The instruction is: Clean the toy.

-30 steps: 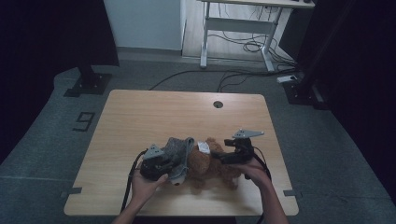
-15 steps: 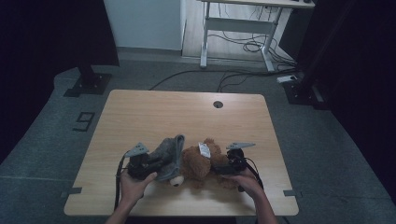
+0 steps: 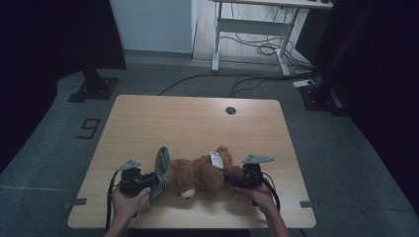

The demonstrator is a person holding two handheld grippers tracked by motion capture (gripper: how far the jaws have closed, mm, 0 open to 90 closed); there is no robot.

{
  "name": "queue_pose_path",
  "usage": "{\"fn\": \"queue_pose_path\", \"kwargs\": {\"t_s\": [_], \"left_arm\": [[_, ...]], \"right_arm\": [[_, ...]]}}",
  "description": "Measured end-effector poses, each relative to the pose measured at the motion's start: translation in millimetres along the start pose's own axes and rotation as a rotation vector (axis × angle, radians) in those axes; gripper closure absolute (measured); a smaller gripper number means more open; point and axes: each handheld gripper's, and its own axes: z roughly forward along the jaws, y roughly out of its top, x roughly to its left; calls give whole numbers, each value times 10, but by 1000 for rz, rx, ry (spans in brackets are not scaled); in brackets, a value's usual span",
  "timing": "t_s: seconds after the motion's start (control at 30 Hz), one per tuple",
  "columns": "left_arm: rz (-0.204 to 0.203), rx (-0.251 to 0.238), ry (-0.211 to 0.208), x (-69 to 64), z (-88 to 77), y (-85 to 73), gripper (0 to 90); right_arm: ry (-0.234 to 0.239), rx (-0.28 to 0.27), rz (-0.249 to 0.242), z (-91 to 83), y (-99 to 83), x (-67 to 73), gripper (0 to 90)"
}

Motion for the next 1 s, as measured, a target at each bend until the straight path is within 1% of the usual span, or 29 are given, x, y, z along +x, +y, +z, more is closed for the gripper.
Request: {"fn": "queue_pose_path", "kwargs": {"t_s": [0.1, 0.17, 0.2, 0.3, 0.33, 0.37, 0.4, 0.43, 0.5, 0.53, 0.57, 0.6, 0.63, 0.67, 0.7, 0.73, 0.8, 0.83, 0.87, 0.9, 0.93, 1.0], "left_arm": [[-6, -17, -3, -46, 63, 74, 791], [3, -26, 3, -70, 107, 147, 794], [7, -35, 14, -76, 137, 193, 795], [-5, -62, 25, -60, 239, 346, 797], [0, -63, 41, -42, 294, 422, 797], [-1, -59, 52, -25, 330, 462, 797], [-9, -43, 61, 13, 381, 513, 796], [-11, -36, 63, 34, 401, 531, 796], [-6, -35, 57, 61, 389, 549, 794], [8, -46, 57, 60, 339, 553, 793], [13, -62, 47, 56, 301, 557, 793], [14, -83, 31, 42, 247, 570, 793], [23, -102, 18, 11, 195, 593, 792], [44, -121, 8, -62, 147, 636, 792], [62, -127, 2, -119, 129, 667, 792], [98, -133, -6, -235, 123, 724, 792], [152, -131, -23, -440, 169, 822, 792], [171, -125, -30, -515, 203, 861, 792], [195, -115, -42, -639, 277, 923, 792], [211, -109, -49, -707, 331, 960, 792], [230, -97, -64, -815, 436, 1019, 793], [244, -82, -90, -958, 596, 1090, 794]], "right_arm": [[-8, -58, -8, -6, 1, 40, 592], [-21, -108, -14, -8, 23, 48, 600], [-38, -129, -27, -5, 41, 52, 600], [-97, -189, -59, 27, 116, 44, 599], [-125, -208, -73, 45, 149, 35, 598], [-160, -224, -93, 74, 183, 13, 594], [-170, -225, -97, 96, 197, -10, 590], [-175, -212, -91, 130, 209, -59, 582], [-174, -200, -75, 156, 194, -123, 567], [-165, -202, -62, 150, 176, -151, 560], [-155, -200, -55, 133, 151, -171, 548], [-152, -200, -56, 123, 136, -178, 539], [-146, -196, -58, 111, 118, -181, 526], [-144, -193, -58, 107, 102, -176, 519], [-148, -190, -63, 105, 86, -162, 513], [-150, -193, -63, 105, 78, -154, 508], [-160, -195, -52, 106, 60, -139, 496], [-165, -199, -49, 106, 50, -133, 491], [-169, -200, -53, 103, 39, -130, 489], [-172, -206, -54, 104, 15, -126, 488], [-173, -210, -56, 106, 0, -126, 488], [-174, -200, -66, 101, -20, -125, 487]]}}
